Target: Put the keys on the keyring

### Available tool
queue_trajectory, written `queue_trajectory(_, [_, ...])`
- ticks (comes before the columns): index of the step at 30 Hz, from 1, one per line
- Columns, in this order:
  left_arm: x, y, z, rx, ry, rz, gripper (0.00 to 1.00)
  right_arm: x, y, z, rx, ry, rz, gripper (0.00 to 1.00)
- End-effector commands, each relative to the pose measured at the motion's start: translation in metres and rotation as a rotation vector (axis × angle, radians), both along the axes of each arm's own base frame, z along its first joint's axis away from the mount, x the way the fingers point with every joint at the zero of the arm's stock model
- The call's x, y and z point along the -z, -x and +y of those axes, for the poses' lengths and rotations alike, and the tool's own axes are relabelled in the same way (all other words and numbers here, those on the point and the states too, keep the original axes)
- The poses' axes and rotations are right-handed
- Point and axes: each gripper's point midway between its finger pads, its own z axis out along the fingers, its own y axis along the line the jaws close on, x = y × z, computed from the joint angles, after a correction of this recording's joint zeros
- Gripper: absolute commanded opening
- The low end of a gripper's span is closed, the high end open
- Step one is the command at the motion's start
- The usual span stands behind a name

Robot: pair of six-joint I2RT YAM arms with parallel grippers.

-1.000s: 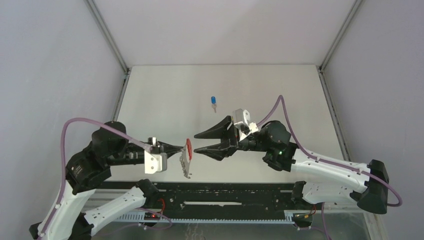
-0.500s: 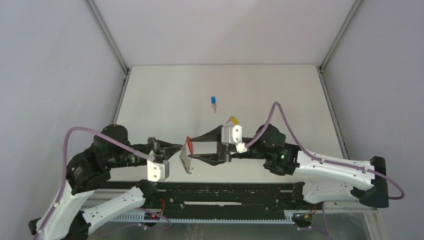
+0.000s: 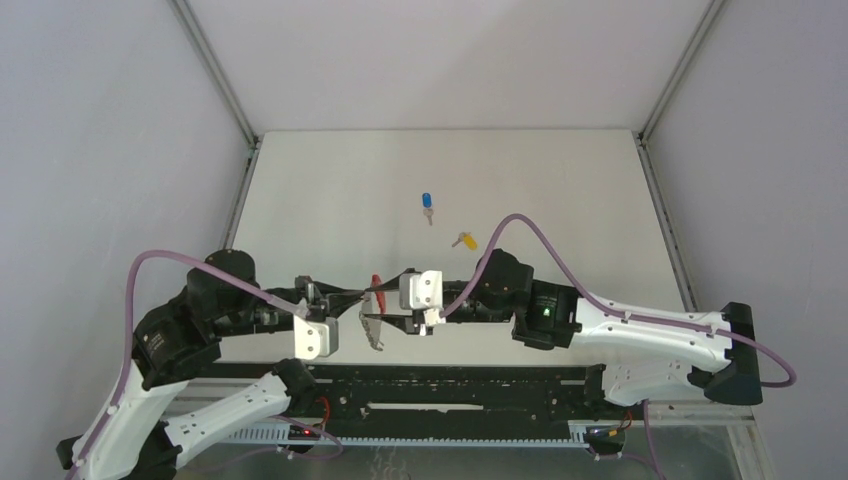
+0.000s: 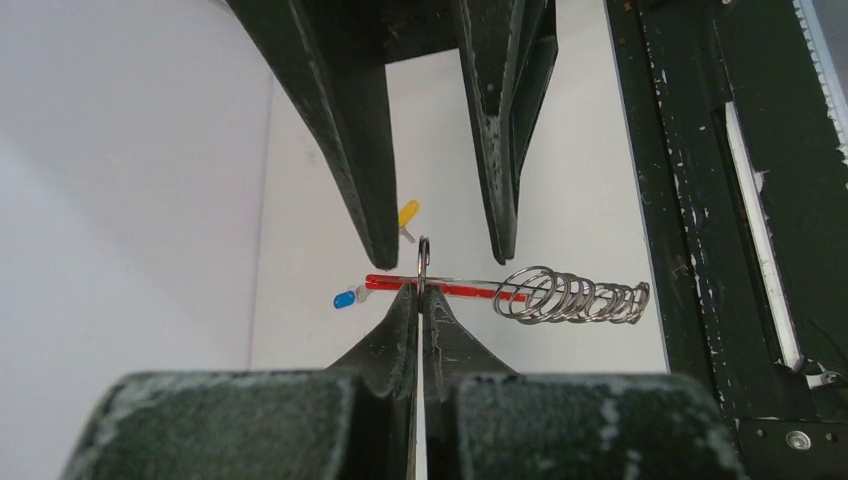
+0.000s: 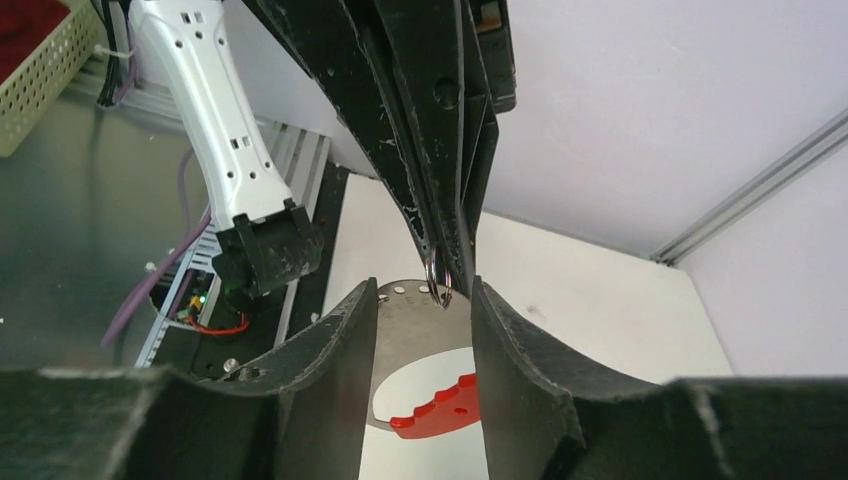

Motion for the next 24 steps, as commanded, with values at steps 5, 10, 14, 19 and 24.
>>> queue_trajectory(5, [-0.017, 0.004, -0.002, 0.000, 0.080, -0.006, 0.00, -0.029, 0.000, -0.001, -0.008, -0.058, -0.001, 0.36])
queue_trajectory(10, [-0.016, 0.006, -0.003, 0.004, 0.082, 0.011, 0.00, -0.032, 0.001, 0.000, -0.013, -0.070, 0.016, 0.24])
queue_trajectory(14, [-0.013, 0.008, -0.004, 0.008, 0.083, 0.044, 0.00, -0.037, 0.001, -0.001, -0.009, -0.088, 0.029, 0.18])
queue_trajectory(19, [-0.007, 0.014, -0.009, 0.027, 0.091, 0.117, 0.00, -0.041, 0.002, -0.002, -0.015, -0.099, 0.046, 0.04])
queue_trajectory(24, [-0.003, 0.020, -0.015, 0.017, 0.114, 0.242, 0.14, -0.035, 0.007, -0.002, -0.045, -0.059, 0.083, 0.00])
